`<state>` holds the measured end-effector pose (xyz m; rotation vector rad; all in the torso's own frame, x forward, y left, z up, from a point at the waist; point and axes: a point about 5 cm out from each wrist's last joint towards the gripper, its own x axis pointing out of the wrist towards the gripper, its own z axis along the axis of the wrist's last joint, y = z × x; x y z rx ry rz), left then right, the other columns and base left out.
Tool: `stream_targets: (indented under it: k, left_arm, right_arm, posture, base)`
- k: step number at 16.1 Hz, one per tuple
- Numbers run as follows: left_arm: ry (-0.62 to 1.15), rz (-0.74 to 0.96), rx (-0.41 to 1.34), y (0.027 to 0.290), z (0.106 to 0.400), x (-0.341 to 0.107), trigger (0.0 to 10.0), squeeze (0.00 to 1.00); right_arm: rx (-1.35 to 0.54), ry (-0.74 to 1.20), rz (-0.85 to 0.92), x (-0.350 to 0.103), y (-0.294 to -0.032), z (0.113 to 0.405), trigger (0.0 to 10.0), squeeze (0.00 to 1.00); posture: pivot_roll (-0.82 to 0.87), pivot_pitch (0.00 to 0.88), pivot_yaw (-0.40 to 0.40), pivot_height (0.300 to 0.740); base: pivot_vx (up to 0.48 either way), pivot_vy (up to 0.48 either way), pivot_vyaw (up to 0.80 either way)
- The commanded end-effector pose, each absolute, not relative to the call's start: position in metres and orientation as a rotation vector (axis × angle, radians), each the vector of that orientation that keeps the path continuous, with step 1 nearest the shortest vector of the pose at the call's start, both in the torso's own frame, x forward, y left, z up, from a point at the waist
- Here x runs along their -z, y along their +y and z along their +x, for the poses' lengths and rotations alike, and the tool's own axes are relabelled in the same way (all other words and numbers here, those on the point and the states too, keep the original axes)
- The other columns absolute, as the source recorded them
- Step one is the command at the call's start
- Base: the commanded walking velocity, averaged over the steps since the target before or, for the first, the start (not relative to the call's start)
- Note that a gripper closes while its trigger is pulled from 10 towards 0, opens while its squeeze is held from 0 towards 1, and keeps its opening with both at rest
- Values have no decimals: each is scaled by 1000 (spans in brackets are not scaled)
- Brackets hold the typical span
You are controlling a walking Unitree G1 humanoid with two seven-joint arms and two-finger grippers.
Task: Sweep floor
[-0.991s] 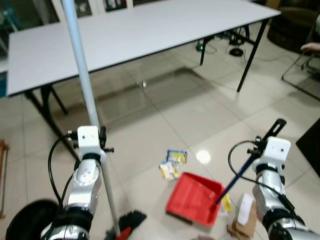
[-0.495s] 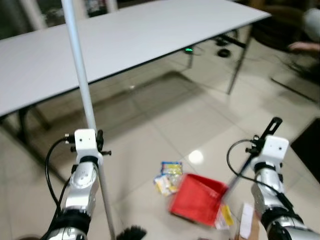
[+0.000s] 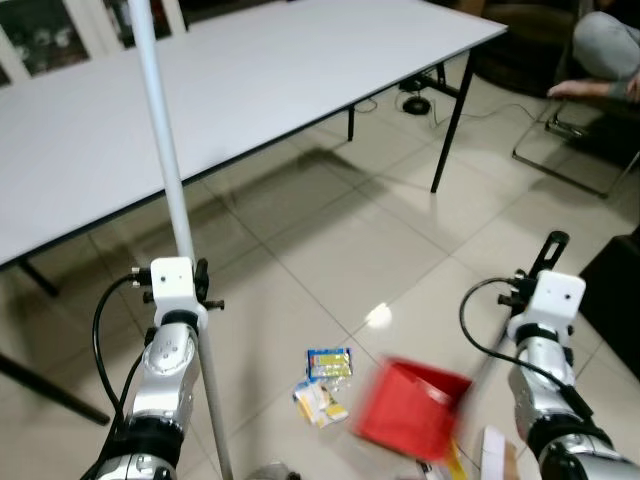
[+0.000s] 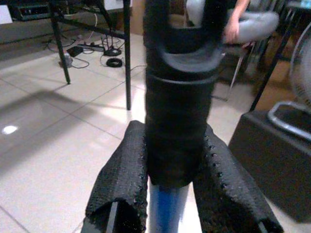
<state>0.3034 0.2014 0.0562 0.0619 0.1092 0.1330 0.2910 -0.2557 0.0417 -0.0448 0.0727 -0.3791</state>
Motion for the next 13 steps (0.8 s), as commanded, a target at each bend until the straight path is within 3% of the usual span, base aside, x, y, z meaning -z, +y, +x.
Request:
stream_targets:
  k: [1,5,13]
  left_arm:
    - [69,72,-112,196,308,-65,10000,0]
    - [68,71,-111,196,309,-65,10000,0]
    - [39,63,-106,195,313,-74,10000,0]
  right_arm:
    - [404,35,-50,-50,-264,293,10000,0]
    - [405,37,-51,-50,-264,293,10000,0]
    - [401,43,-53,-49,-264,292,10000,0]
  posture:
    - [-16,69,47,740]
    - [-17,68,49,740]
    - [-16,67,48,740]
  base:
    - [480,0,0]
    - [480,0,0]
    - [0,0,0]
